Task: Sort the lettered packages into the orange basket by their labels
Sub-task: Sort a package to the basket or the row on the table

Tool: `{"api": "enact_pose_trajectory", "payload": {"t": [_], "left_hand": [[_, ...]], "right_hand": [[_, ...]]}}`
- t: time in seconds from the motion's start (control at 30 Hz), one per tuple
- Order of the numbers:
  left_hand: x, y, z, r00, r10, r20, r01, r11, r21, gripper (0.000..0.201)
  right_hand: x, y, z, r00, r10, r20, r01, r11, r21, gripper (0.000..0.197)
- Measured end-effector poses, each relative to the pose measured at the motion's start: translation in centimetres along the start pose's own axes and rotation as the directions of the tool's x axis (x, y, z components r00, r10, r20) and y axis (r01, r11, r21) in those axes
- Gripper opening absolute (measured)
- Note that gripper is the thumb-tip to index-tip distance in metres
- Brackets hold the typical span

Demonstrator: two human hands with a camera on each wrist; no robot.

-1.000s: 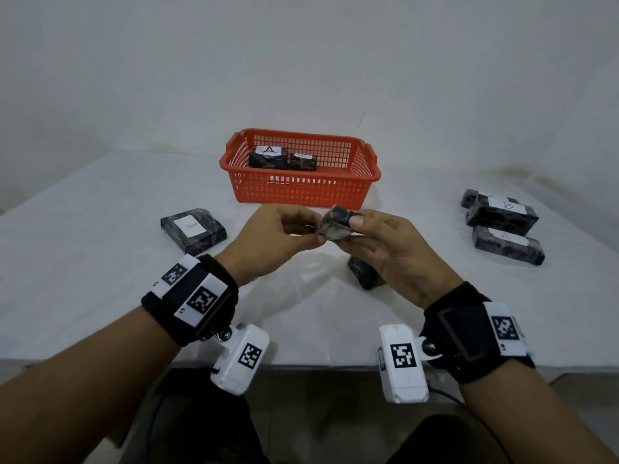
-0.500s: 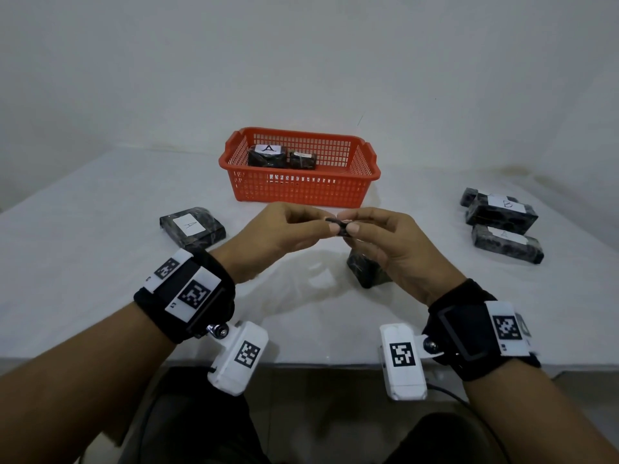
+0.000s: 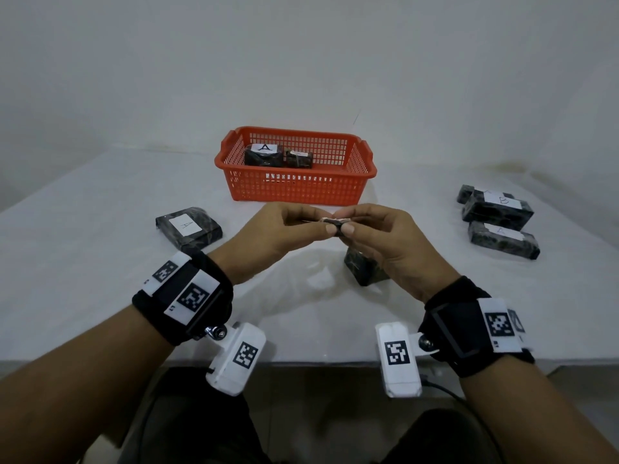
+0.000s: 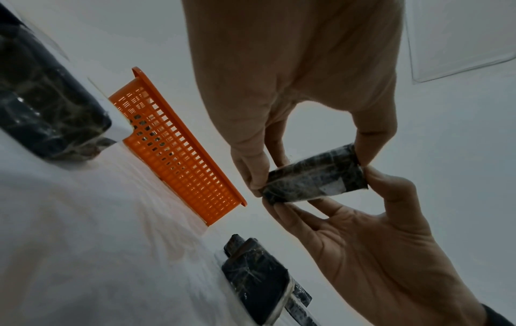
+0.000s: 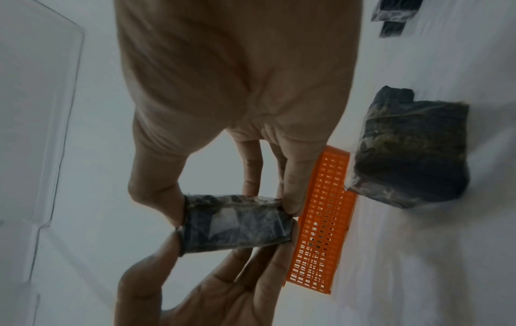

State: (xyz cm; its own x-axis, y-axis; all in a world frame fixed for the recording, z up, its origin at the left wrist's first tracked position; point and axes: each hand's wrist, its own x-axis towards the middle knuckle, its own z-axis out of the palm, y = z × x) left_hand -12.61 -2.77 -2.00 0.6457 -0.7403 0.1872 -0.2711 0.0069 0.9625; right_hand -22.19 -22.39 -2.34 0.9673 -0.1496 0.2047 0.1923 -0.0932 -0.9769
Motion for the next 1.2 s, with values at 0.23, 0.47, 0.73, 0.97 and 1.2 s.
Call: {"api": "enact_pose_trajectory", "payload": {"t": [0.23, 0.47, 0.73, 0.97, 1.2], "left_hand": [[0.1, 0.1, -0.5, 0.999, -0.006, 0.051, 0.007, 1.0, -0.018, 0.039], [-0.2, 0.0, -0.4, 1.0, 0.031, 0.0, -0.031, 0.999, -0.01, 0.035], [-0.3, -0.1, -0.2, 0.999, 0.034, 0.005, -0.034, 0.999, -0.038, 0.046], [0.2, -0.4, -0.3, 0.998, 0.054, 0.021, -0.054, 0.999, -0.008, 0.078], [0.5, 0.5, 0.9, 0.983, 0.092, -0.161, -0.081, 0.994, 0.073, 0.043]], "right_hand": [[-0.1, -0.1, 0.3, 1.0, 0.008, 0.002, -0.008, 1.0, -0.026, 0.044], [-0.5, -0.3, 0.1, 0.999, 0.031, 0.035, -0.031, 1.0, 0.004, 0.045], [-0.5, -0.4, -0.2, 0.999, 0.005, 0.035, -0.004, 1.0, -0.022, 0.044], [-0.3, -1.0, 0.5, 0.984, 0.178, -0.022, -0.172, 0.972, 0.161, 0.035], [-0.5, -0.8, 0.6, 0.995, 0.066, -0.073, -0.068, 0.997, -0.023, 0.051]]}}
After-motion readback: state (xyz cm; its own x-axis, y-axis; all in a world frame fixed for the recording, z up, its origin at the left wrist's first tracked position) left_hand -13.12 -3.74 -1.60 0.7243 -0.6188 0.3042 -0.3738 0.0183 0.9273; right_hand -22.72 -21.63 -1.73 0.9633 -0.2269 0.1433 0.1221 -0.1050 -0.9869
